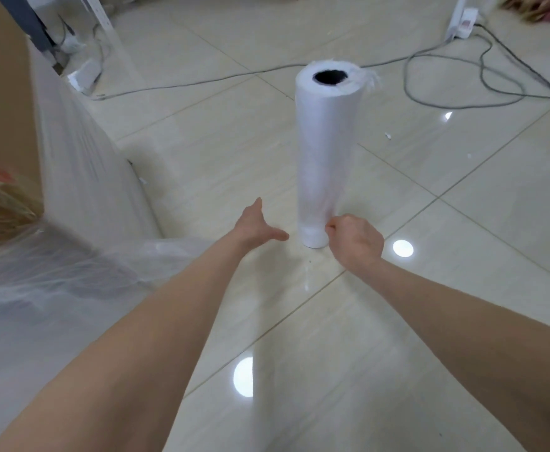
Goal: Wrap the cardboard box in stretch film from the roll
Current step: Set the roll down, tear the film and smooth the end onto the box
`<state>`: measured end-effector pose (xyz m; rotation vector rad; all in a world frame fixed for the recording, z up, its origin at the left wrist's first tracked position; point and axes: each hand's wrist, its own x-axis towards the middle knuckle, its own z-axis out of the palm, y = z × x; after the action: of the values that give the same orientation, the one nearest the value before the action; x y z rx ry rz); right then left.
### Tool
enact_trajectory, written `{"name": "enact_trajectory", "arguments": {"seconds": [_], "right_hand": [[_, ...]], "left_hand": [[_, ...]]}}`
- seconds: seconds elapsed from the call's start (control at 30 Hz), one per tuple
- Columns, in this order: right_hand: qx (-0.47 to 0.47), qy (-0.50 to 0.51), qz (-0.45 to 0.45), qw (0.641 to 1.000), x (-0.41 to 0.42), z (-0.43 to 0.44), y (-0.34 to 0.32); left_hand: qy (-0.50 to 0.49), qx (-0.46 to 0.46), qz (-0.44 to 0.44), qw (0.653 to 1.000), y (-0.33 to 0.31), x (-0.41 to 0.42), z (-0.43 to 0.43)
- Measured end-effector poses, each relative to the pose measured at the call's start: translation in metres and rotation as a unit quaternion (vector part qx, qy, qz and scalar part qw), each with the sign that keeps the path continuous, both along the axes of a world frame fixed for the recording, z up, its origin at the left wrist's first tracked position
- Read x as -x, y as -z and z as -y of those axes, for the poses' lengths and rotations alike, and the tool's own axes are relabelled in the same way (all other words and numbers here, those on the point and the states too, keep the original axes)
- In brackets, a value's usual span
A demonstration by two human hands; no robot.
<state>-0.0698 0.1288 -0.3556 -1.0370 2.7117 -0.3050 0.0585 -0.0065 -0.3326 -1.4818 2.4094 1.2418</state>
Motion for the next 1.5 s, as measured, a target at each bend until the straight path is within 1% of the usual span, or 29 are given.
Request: {"name": "enact_trajectory", "arguments": {"seconds": [0.03, 0.07, 0.1, 0.17, 0.23, 0.3, 0.37, 0.43, 0.57, 0.73, 0.8, 0.87, 0.93, 1.0, 1.13, 1.27, 1.4, 1.5], "right_hand": [[-0.001, 0.013, 0.016, 1.0, 0.003, -0.001, -0.004], [0.003, 0.025, 0.036, 0.999, 0.005, -0.002, -0.008], [0.011, 0.035, 0.059, 0.998, 0.008, -0.002, -0.012], [0.035, 0.05, 0.103, 0.993, 0.013, -0.002, -0.022], [0.066, 0.066, 0.128, 0.987, 0.018, 0.003, -0.033], [0.091, 0.083, 0.143, 0.982, 0.024, 0.009, -0.047], [0.107, 0.099, 0.149, 0.978, 0.029, 0.014, -0.064], [0.109, 0.113, 0.151, 0.976, 0.031, 0.016, -0.083], [0.107, 0.12, 0.158, 0.974, 0.034, 0.02, -0.127], [0.103, 0.139, 0.169, 0.97, 0.042, 0.017, -0.187], [0.114, 0.168, 0.203, 0.958, 0.047, 0.016, -0.211], [0.114, 0.181, 0.255, 0.943, 0.05, 0.018, -0.234], [0.091, 0.149, 0.306, 0.936, 0.05, 0.02, -0.251], [0.062, 0.121, 0.34, 0.931, 0.051, 0.026, -0.263], [0.014, 0.122, 0.362, 0.924, 0.058, 0.045, -0.269], [-0.042, 0.129, 0.394, 0.909, 0.064, 0.062, -0.262], [-0.064, 0.102, 0.363, 0.924, 0.078, 0.085, -0.257], [-0.082, 0.068, 0.327, 0.939, 0.091, 0.109, -0.263]], "left_hand": [[0.016, 0.013, 0.015, 1.0, -0.004, 0.003, 0.001], [0.037, 0.045, 0.039, 0.998, -0.008, 0.005, 0.002], [0.07, 0.095, 0.077, 0.99, -0.014, 0.01, 0.003], [0.129, 0.187, 0.138, 0.964, -0.03, 0.02, 0.007], [0.131, 0.227, 0.149, 0.954, -0.048, 0.031, 0.014], [0.093, 0.233, 0.136, 0.958, -0.064, 0.041, 0.02], [0.067, 0.228, 0.125, 0.963, -0.077, 0.048, 0.021], [0.071, 0.22, 0.126, 0.965, -0.091, 0.051, 0.019], [0.082, 0.174, 0.134, 0.972, -0.124, 0.053, 0.014], [0.067, 0.127, 0.14, 0.98, -0.183, 0.065, 0.005], [0.038, 0.089, 0.129, 0.987, -0.21, 0.072, 0.001], [-0.005, 0.038, 0.107, 0.994, -0.234, 0.08, -0.003], [-0.046, -0.014, 0.09, 0.995, -0.254, 0.088, -0.009], [-0.047, -0.048, 0.095, 0.993, -0.268, 0.094, -0.015], [-0.015, -0.044, 0.148, 0.988, -0.271, 0.101, -0.011], [-0.009, -0.072, 0.167, 0.983, -0.258, 0.114, 0.003], [-0.005, -0.065, 0.186, 0.98, -0.252, 0.13, 0.025], [-0.021, -0.069, 0.181, 0.981, -0.257, 0.143, 0.046]]}}
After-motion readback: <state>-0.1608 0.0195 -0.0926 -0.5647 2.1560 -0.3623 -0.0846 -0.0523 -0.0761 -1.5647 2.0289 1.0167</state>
